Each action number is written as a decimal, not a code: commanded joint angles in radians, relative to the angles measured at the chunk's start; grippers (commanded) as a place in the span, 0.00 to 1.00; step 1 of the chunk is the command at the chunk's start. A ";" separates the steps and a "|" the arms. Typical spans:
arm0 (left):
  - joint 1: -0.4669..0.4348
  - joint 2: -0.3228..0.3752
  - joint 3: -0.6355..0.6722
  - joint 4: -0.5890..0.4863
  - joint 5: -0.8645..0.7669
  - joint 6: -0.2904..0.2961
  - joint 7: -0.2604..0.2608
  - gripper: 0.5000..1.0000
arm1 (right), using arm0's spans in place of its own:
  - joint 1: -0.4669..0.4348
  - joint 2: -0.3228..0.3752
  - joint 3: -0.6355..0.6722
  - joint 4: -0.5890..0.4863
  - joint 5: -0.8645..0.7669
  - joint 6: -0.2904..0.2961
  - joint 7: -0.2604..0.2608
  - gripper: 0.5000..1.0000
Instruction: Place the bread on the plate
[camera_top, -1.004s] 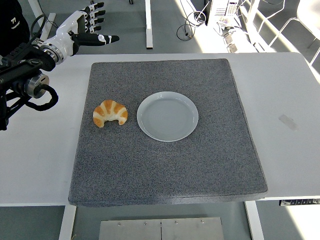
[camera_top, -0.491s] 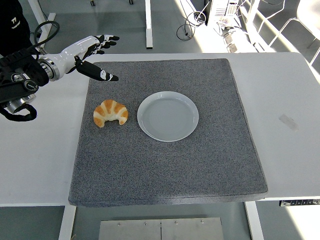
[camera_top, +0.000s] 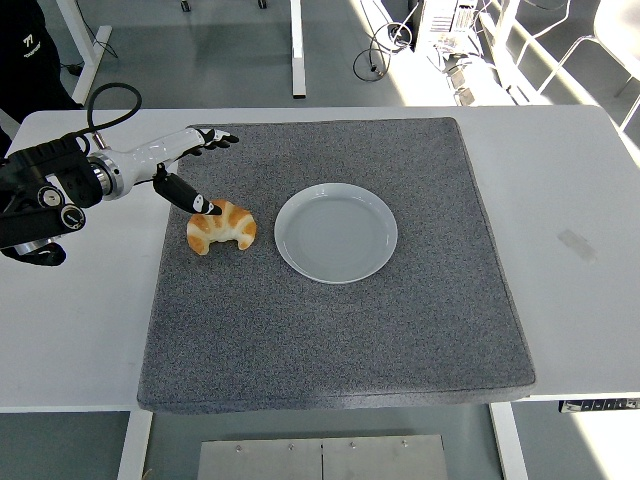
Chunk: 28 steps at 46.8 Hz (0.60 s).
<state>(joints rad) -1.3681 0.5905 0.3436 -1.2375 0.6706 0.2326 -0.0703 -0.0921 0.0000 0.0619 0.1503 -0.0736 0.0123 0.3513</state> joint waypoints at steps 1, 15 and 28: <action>0.001 0.000 0.003 -0.002 0.007 -0.001 0.018 0.86 | 0.000 0.000 -0.001 0.000 0.000 0.000 0.000 1.00; 0.004 -0.003 0.037 0.001 0.089 -0.001 0.049 0.86 | 0.000 0.000 0.001 0.000 0.000 0.000 0.000 1.00; 0.024 -0.041 0.046 0.018 0.090 0.001 0.049 0.83 | 0.000 0.000 -0.001 0.000 0.000 0.000 0.000 1.00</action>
<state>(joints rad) -1.3494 0.5540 0.3873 -1.2244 0.7609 0.2317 -0.0215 -0.0920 0.0000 0.0619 0.1503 -0.0736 0.0123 0.3513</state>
